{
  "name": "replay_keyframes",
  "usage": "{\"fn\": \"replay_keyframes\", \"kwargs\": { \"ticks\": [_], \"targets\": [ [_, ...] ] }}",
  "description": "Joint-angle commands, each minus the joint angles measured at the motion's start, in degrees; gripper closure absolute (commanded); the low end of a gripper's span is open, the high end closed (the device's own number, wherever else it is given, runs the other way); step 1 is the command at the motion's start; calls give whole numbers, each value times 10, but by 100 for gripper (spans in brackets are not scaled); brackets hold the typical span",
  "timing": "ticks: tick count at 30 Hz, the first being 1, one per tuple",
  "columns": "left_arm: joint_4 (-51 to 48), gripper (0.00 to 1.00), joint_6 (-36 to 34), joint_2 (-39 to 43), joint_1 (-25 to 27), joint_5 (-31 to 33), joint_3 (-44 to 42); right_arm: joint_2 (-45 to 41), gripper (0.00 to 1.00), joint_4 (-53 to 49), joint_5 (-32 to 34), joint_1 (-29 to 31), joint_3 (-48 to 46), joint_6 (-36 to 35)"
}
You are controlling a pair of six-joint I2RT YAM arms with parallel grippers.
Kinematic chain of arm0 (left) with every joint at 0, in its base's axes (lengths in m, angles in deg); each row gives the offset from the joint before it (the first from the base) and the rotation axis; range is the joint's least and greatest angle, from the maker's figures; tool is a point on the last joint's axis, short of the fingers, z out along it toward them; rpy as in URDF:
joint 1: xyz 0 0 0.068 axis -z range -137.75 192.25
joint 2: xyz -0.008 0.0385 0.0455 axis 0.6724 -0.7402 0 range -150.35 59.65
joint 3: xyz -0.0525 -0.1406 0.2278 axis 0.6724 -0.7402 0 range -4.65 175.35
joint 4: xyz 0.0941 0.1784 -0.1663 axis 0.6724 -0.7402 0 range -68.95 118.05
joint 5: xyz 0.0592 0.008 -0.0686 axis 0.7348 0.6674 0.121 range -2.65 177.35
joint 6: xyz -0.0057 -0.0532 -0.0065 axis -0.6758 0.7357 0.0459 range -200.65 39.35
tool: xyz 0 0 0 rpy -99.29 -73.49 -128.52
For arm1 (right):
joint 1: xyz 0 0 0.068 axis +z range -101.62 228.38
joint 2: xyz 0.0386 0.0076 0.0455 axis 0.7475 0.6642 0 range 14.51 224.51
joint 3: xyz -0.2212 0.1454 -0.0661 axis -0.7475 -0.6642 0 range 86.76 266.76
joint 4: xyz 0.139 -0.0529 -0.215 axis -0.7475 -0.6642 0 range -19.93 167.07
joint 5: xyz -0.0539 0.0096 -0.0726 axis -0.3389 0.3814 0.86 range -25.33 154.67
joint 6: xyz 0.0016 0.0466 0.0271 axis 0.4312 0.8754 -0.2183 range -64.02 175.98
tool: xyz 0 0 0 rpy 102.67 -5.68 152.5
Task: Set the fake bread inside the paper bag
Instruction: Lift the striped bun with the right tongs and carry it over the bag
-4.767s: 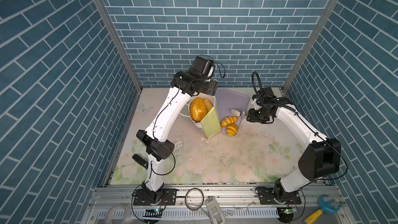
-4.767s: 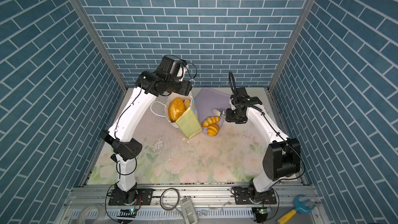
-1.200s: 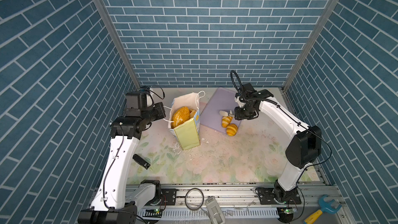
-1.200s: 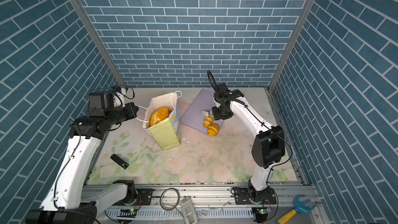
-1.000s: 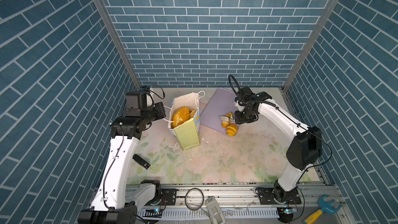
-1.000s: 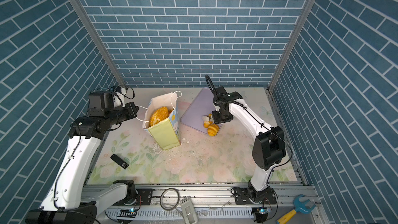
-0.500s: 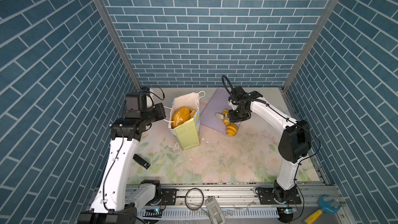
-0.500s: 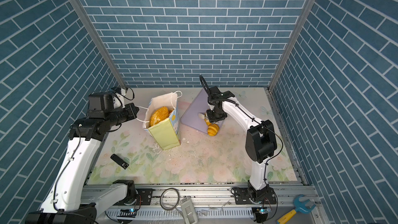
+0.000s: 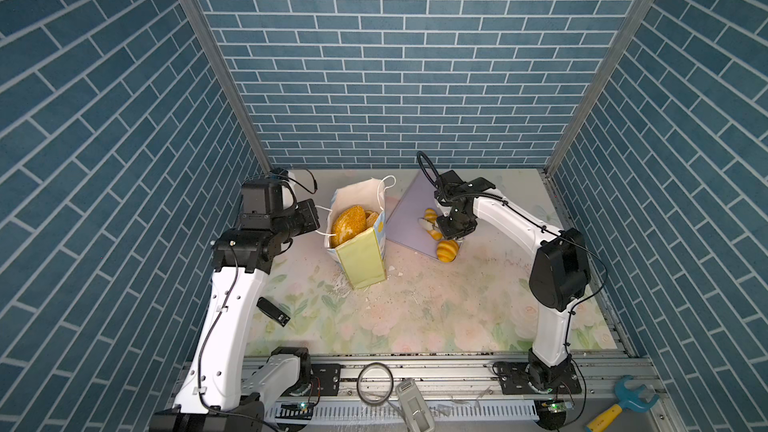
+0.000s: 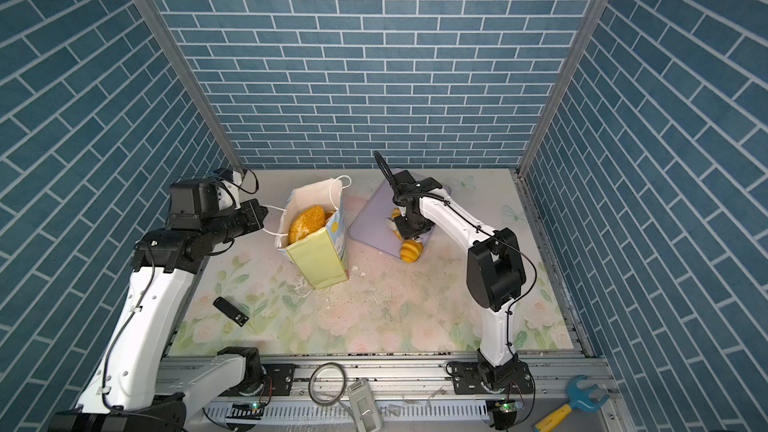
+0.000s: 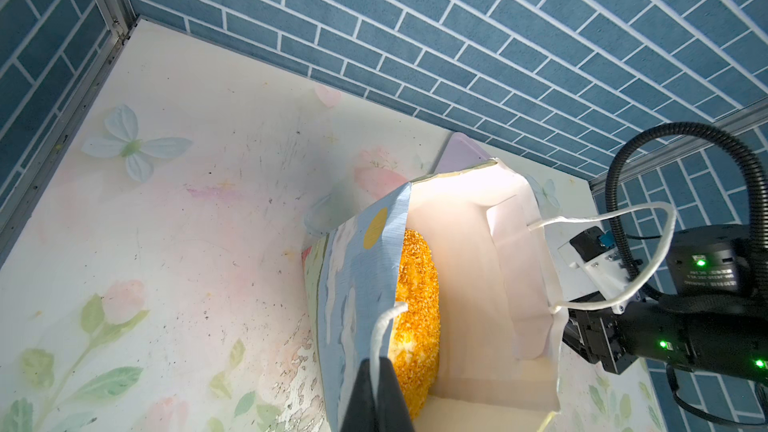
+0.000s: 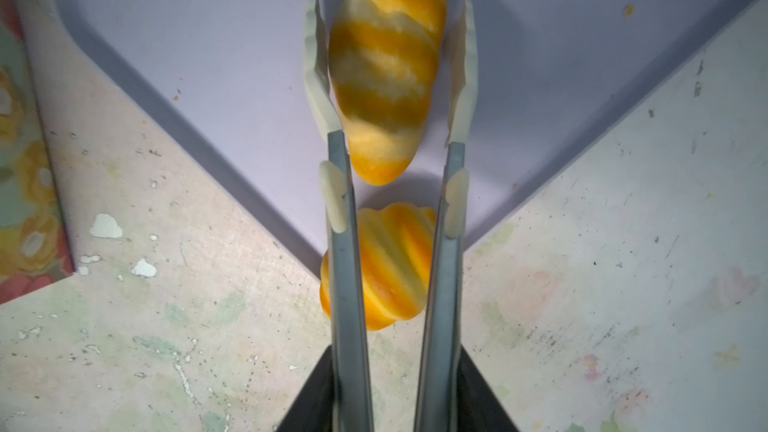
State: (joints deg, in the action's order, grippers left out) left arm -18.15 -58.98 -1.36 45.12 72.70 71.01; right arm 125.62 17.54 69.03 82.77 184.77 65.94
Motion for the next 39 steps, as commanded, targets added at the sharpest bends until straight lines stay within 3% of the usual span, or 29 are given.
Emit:
{"fn": "replay_keyframes", "kwargs": {
  "ticks": [1,12,16,22,29,35,39],
  "targets": [
    [-2,95,-2,3,-3,-1,1,-26,64,-10,10,0,-3,-13],
    [0,68,-3,-25,-3,-16,29,-101,71,31,-2,0,8,-9],
    [-2,54,-13,-21,-3,-24,43,-140,71,38,-3,0,29,15],
    [-2,52,-41,-20,-3,-22,51,-187,70,36,-9,2,82,42],
    [-21,53,-69,3,-6,3,45,-187,69,8,-44,29,224,39],
    [-58,54,-73,1,-23,22,62,-125,68,-41,-16,105,380,-6],
    [-54,54,-76,10,-59,-17,59,-81,67,-59,26,180,455,-61]
  ]
}}
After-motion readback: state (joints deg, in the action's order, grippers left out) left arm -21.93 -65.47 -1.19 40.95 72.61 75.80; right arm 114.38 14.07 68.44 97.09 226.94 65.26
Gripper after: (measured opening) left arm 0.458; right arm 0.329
